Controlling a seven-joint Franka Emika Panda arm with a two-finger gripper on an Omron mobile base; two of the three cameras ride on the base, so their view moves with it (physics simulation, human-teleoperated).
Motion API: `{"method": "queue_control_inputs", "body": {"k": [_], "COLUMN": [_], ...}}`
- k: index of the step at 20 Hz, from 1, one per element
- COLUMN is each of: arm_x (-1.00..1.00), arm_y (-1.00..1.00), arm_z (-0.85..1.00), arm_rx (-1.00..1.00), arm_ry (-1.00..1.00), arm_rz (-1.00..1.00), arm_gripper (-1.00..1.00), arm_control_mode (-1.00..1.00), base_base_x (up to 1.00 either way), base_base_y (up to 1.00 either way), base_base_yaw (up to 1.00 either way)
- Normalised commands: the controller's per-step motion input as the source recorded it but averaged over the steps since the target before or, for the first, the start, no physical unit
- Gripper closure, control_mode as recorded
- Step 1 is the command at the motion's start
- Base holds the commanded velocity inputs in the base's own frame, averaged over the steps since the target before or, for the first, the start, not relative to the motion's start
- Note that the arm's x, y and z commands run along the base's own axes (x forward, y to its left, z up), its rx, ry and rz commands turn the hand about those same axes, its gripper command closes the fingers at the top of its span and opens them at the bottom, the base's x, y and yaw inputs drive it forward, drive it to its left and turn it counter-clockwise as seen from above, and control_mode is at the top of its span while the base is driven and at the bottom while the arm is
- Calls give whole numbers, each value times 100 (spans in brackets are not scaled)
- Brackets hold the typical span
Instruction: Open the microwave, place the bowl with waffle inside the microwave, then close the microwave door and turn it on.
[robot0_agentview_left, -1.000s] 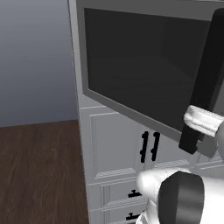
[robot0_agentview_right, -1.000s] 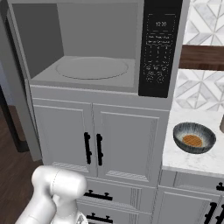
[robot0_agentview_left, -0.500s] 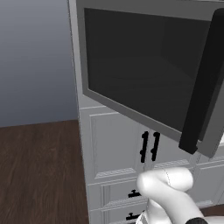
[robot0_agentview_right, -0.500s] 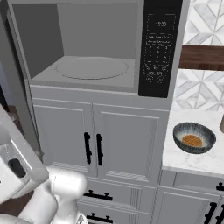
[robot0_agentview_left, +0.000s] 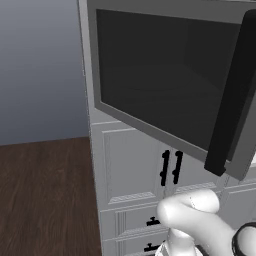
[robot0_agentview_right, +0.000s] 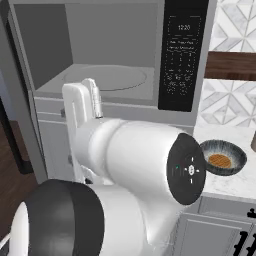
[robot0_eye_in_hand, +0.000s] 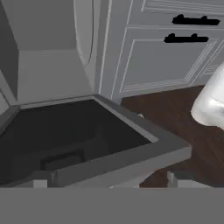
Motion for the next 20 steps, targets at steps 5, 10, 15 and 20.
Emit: {"method": "queue_control_inputs", "body": {"k": [5, 10, 15, 20], "arm_x": [93, 66, 12, -5], "arm_y": [5, 33, 65, 85], "arm_z": [-40, -43, -15, -1], "arm_rx": [47, 28, 7, 0], "arm_ry": [24, 8, -9, -19], "arm_rz": [43, 43, 30, 8], "arm_gripper": [-100, -100, -100, -100], "arm_control_mode": [-100, -100, -100, -100], "base_base_x": [0, 0, 0, 0], "base_base_y": [0, 0, 0, 0], "base_base_yaw": [0, 0, 0, 0]}}
